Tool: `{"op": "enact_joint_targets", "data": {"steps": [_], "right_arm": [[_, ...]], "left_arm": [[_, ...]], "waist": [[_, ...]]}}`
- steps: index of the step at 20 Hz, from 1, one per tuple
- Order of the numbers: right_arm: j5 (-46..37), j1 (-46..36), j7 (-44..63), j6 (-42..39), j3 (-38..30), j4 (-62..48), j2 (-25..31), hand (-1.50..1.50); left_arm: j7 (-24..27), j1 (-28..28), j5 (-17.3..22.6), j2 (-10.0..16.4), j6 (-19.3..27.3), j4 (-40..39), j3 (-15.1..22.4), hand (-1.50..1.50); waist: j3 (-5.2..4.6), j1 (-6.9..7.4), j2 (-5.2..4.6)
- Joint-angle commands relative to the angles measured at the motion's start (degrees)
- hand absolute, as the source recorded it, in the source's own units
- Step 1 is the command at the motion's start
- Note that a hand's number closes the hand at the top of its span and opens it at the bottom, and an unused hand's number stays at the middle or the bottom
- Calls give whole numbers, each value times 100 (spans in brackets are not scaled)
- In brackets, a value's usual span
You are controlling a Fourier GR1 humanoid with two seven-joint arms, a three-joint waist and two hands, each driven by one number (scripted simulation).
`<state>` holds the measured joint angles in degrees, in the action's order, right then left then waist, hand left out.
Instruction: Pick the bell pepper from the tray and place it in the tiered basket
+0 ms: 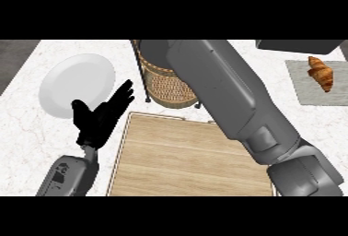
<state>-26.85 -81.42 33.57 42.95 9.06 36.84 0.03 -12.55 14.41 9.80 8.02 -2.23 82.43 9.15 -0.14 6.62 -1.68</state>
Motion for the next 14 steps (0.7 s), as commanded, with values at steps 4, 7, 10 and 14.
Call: {"op": "enact_joint_targets", "data": {"steps": [4, 7, 10, 14], "right_arm": [[-1, -484, 48, 1483, 29, -691, -2, -150], [187, -320, 237, 1739, -264, -582, -2, -150], [30, 86, 444, 1542, -302, -291, 128, -150], [23, 818, 720, 730, -79, 746, 532, -150]], "left_arm": [[38, -124, -113, -61, 128, -19, -1, 0], [227, -262, 0, 153, -38, -198, -257, 0], [108, -193, -44, 69, 266, -171, -409, 0], [-136, -457, 84, 216, 242, 187, -543, 0]], "waist": [[-1, -211, 78], [4, -420, 124], [15, -729, 214], [22, -931, 304]]}}
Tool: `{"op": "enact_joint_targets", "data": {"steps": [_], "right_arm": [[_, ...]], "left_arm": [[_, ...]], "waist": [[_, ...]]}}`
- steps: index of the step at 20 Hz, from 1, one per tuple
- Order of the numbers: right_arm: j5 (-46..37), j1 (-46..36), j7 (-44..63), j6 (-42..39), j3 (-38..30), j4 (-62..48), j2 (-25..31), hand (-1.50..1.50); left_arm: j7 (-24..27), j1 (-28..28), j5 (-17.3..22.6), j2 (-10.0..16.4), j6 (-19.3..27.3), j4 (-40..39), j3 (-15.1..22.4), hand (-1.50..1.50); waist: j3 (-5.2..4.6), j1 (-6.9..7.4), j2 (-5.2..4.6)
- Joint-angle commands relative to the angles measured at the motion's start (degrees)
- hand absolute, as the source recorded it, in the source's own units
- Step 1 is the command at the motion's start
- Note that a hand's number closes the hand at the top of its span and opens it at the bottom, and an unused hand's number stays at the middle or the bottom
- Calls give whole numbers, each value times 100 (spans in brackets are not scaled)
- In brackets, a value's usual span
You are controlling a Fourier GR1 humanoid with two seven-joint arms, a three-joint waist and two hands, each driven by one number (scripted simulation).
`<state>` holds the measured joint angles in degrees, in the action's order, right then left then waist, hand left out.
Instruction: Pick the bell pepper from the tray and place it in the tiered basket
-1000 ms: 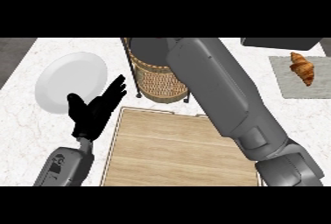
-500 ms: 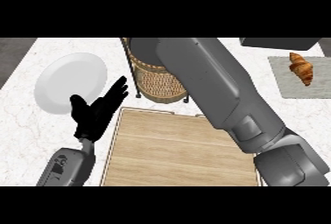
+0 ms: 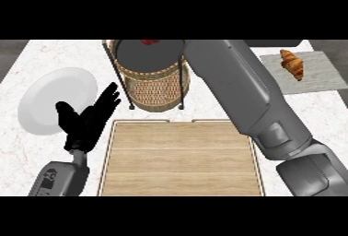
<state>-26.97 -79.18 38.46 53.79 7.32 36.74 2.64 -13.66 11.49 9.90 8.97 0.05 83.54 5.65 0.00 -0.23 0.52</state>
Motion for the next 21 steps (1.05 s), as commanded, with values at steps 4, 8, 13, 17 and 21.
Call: {"op": "enact_joint_targets", "data": {"steps": [4, 8, 13, 17, 21], "right_arm": [[58, 1281, 549, -1148, 537, 2009, 451, -150], [414, 2000, 715, -2020, 691, 3234, 1052, -150], [714, 2965, 1258, -2525, 779, 5005, 1638, -150], [1184, 4005, 1474, -2959, 398, 6462, 2493, -150], [1499, 5125, 1689, -3194, -107, 8000, 3219, -150]], "left_arm": [[85, -305, 3, 83, 55, 32, -177, 0], [73, -533, -7, 134, 124, 163, -246, 0], [92, -638, -12, 82, 139, 217, -215, 0], [76, -675, 9, 53, 170, 321, -230, 0], [0, -514, 44, 130, 168, 273, -352, 0]], "waist": [[10, -403, 137], [14, -511, 172], [11, -677, 206], [17, -695, 163], [14, -636, 103]]}}
